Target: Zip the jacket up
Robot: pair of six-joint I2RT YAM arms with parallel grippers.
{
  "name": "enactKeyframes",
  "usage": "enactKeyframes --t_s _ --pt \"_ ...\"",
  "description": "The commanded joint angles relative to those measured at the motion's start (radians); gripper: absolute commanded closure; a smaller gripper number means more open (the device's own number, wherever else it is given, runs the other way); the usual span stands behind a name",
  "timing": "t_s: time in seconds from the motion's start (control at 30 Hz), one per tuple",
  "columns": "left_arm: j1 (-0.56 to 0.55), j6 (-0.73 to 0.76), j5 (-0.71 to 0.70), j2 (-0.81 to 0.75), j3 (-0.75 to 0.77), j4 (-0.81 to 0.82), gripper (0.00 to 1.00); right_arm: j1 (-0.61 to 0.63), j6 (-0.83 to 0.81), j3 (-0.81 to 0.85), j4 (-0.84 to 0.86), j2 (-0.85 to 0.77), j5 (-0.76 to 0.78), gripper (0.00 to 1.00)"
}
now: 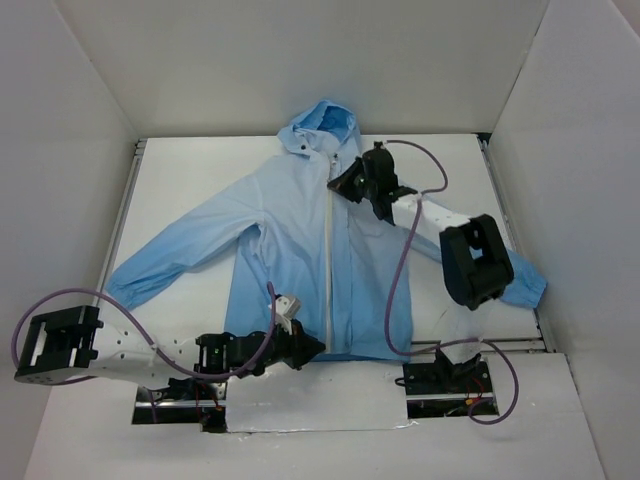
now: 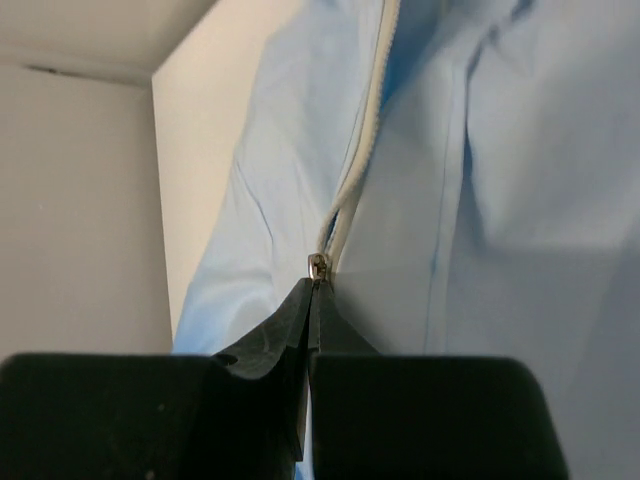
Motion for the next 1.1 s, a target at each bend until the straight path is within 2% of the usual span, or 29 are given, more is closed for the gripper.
enactKeyframes --t_s 0.0,0.13,0.27,0.33,0.37,0.47,0.6,0.87,0.97,1.07 --pt "-0.072 -0.051 0.004 -0.048 -0.026 -0.060 1.00 -0.061 -0.044 0.245 0.128 0.097 0.026 1.00" --pt "-0.123 -0.046 -0.080 -0.117 -0.018 -0.117 1.00 -0.085 -0.050 0.509 0.009 0.317 0.002 1.00" --pt "-0.172 0.000 -0.112 -0.181 -0.050 -0.068 1.00 -0.116 -0.051 0.825 -0.088 0.499 -0.006 1.00" --pt "-0.193 0.055 -0.096 -0.209 -0.086 0.010 1.00 -0.133 -0.062 0.923 -0.128 0.584 0.000 1.00" --pt "-0.200 0.069 -0.091 -0.218 -0.101 0.032 1.00 -0.140 -0.064 1.029 -0.140 0.612 0.003 1.00" --pt "-0.207 0.109 -0.085 -0.238 -0.133 0.067 1.00 -0.180 -0.062 1.196 -0.183 0.689 0.000 1.00" --pt "-0.210 0.118 -0.103 -0.252 -0.169 0.038 1.00 -0.240 -0.059 1.226 -0.151 0.654 -0.009 1.00" --pt "-0.210 0.041 -0.189 -0.252 -0.232 0.027 1.00 -0.311 -0.142 1.215 -0.108 0.530 -0.021 1.00" --pt "-0.210 0.003 -0.237 -0.235 -0.226 -0.003 1.00 -0.331 -0.143 1.205 -0.082 0.516 -0.070 1.00" --pt "-0.210 -0.041 -0.307 -0.198 -0.155 -0.100 1.00 -0.326 -0.165 1.205 -0.036 0.540 -0.176 1.00"
